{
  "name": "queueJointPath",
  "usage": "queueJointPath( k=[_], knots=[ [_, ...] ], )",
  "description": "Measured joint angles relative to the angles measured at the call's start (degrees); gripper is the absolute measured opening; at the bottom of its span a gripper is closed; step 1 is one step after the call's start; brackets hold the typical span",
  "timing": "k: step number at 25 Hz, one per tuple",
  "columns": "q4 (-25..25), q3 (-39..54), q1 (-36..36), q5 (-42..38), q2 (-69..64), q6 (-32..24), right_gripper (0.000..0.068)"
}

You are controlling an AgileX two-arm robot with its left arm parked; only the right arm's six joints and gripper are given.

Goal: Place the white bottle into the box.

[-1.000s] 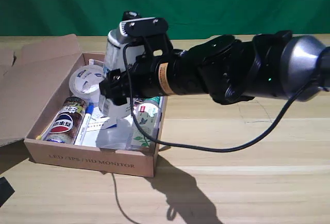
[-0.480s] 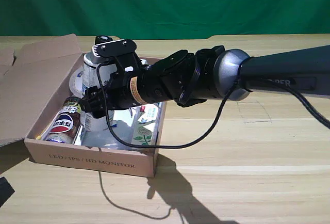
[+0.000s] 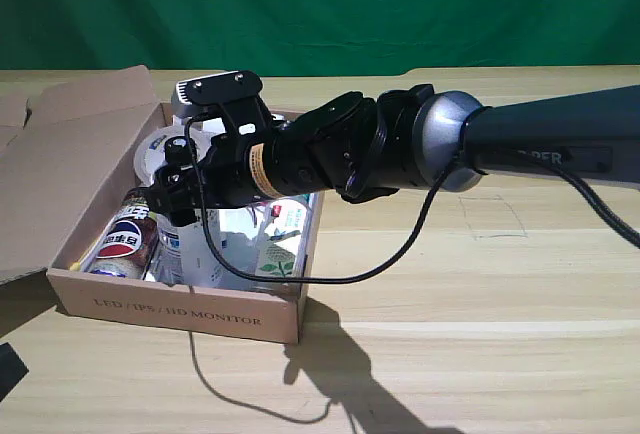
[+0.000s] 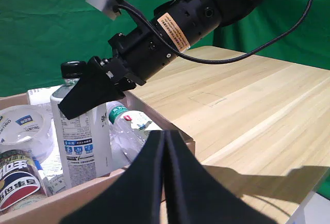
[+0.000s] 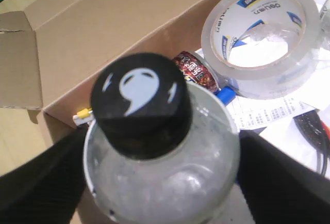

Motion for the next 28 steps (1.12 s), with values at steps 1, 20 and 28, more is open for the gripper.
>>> queueJointPath(
  k=[1, 20, 28],
  knots=[
    [0.0, 0.0, 0.0, -0.2, -0.2, 0.0, 0.0678],
    [0.4, 3.8, -7.3, 15.0, -27.6, -9.8, 0.0088],
    [0.9, 22.2, -23.2, 25.3, -51.2, -11.1, 0.0004]
  ],
)
